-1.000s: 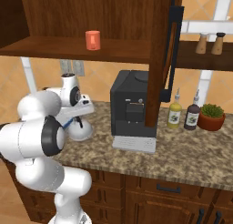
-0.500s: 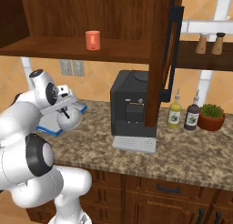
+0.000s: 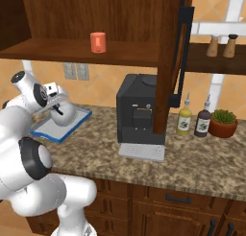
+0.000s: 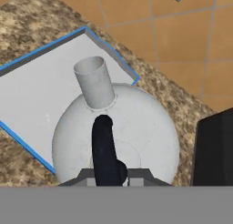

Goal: Pick the kettle from the counter and place it on the tray. Then pick the mug from the cabinet and place it on the tray. Then close the cabinet doors.

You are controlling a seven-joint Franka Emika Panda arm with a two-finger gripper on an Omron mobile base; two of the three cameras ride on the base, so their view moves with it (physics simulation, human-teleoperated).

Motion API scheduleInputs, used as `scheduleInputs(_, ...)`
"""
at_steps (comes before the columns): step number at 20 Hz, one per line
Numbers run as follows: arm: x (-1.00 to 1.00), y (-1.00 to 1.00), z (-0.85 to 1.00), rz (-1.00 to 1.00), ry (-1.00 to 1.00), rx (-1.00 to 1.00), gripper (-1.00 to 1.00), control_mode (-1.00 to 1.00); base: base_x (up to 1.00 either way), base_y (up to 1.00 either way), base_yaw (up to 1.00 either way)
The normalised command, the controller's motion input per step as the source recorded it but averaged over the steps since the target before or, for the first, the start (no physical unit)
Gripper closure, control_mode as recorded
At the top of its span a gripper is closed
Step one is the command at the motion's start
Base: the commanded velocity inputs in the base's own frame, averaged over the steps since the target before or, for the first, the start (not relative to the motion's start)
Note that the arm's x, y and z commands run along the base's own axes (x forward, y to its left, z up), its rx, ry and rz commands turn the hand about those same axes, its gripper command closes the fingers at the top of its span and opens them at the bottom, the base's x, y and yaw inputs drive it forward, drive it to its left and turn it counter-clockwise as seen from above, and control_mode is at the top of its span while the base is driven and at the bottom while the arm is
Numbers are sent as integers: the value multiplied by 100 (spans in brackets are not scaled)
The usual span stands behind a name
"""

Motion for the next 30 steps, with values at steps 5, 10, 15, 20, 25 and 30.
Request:
scheduleInputs(5, 48, 40, -5, 4, 0, 0, 100, -100, 0, 0, 0)
scheduleInputs(10, 47, 34, -13, 3, 0, 0, 100, -100, 0, 0, 0)
scheduleInputs(15, 36, 7, -22, 2, 0, 0, 100, -100, 0, 0, 0)
scheduleInputs(20, 34, 0, -21, 1, 0, 0, 100, -100, 0, 0, 0)
scheduleInputs(25, 36, 0, -23, 0, 0, 0, 100, -100, 0, 0, 0)
scheduleInputs(30, 19, 8, -26, 0, 0, 0, 100, -100, 0, 0, 0)
